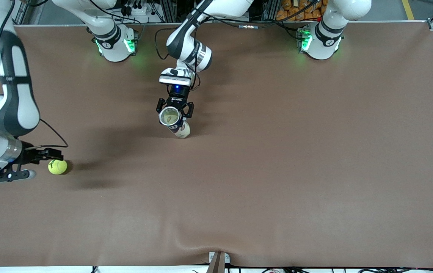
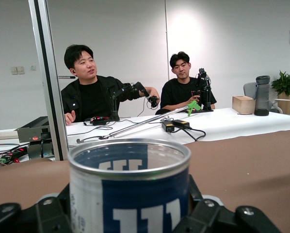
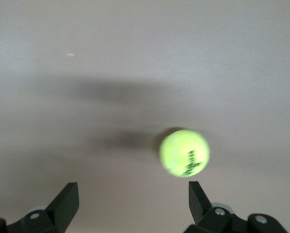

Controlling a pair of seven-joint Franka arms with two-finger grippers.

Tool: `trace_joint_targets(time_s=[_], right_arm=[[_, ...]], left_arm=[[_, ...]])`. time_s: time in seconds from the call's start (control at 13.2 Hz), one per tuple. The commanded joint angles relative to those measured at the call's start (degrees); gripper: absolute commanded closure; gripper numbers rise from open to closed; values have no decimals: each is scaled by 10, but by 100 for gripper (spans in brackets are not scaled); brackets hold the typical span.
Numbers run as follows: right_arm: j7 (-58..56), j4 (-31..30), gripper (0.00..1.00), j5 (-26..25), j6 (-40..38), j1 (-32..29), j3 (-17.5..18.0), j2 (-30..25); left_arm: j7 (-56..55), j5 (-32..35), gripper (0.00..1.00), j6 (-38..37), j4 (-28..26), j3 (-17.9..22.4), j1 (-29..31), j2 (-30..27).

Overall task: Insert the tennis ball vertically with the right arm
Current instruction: 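Move the right gripper to the Wilson ball on the table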

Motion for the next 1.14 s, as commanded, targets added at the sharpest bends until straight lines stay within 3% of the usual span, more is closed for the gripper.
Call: trace_joint_targets(time_s=[0.0, 0.3, 1.06], right_arm=[[-51, 7, 0, 1, 52, -34, 14, 44], [-120, 7, 0, 67, 87, -50, 14, 83], [-133, 3, 0, 70, 91, -73, 16, 111]], left_arm=[[-20, 16, 14, -9, 4, 0, -2, 7], [-19, 17, 14, -10, 0, 0, -2, 8], [-19, 17, 14, -18, 0, 0, -2, 7]])
